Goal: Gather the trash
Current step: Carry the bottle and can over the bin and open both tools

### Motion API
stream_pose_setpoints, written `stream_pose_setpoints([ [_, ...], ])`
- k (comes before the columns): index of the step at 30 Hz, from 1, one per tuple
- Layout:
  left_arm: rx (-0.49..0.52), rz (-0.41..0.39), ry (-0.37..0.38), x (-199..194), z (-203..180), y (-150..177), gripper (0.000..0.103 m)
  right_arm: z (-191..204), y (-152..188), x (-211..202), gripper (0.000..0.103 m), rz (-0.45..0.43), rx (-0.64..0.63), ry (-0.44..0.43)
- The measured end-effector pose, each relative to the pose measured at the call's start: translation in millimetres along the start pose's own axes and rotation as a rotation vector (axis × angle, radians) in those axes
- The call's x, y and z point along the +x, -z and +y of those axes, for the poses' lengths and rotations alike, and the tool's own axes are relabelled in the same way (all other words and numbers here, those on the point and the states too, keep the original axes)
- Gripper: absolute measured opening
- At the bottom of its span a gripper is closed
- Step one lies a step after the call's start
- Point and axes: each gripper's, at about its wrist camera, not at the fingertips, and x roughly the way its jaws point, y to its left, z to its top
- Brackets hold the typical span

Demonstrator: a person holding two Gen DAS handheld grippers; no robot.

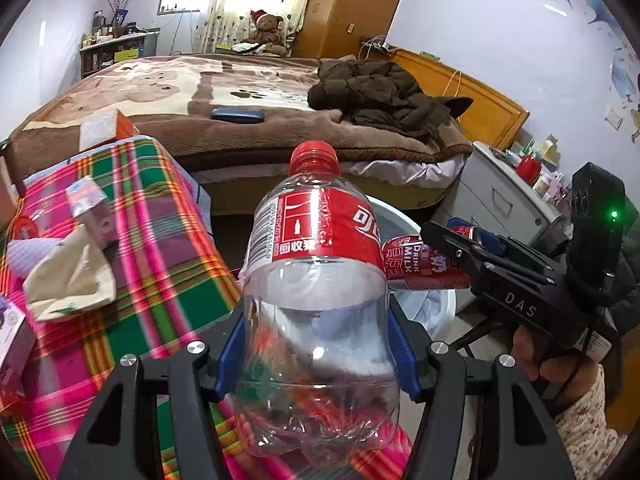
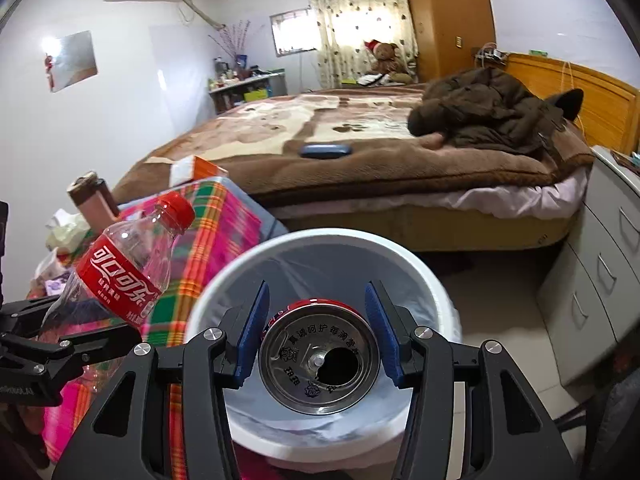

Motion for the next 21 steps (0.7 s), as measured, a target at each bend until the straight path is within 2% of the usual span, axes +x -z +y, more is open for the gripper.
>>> stream_pose_setpoints([
  [2, 0.032, -0.005, -0.008, 7.3, -9.9, -1.4, 0.064, -4.9, 1.0, 2.6, 0.051, 0.013, 0.001, 0.015],
  [6, 0.027, 0.033, -0.004, 26.2, -17.7, -6.1, 0.064, -13.0, 1.0, 8.5, 0.051, 0.034, 0.0, 0.026],
  [15, 0.028, 0.044, -0.008, 45.4, -25.3, -11.6, 0.065, -22.2, -2.9, 13.0, 0.051, 0.035, -0.005, 0.055],
  [17, 0.019, 0.044, 0.0, 45.6, -23.8, -11.3, 0.072, -23.6, -2.5, 13.7, 0.051, 0.04, -0.004, 0.062],
  [19, 0.031, 0.02, -0.009, 39.9, -24.4, -10.8, 0.085, -24.0, -1.1, 14.0, 0.052, 0.043, 0.0, 0.067],
  [21, 0.039, 0.011, -0.005, 35.4, -22.8, -10.5, 0.085, -22.6, 0.3, 11.9, 0.052, 0.04, 0.006, 0.066],
])
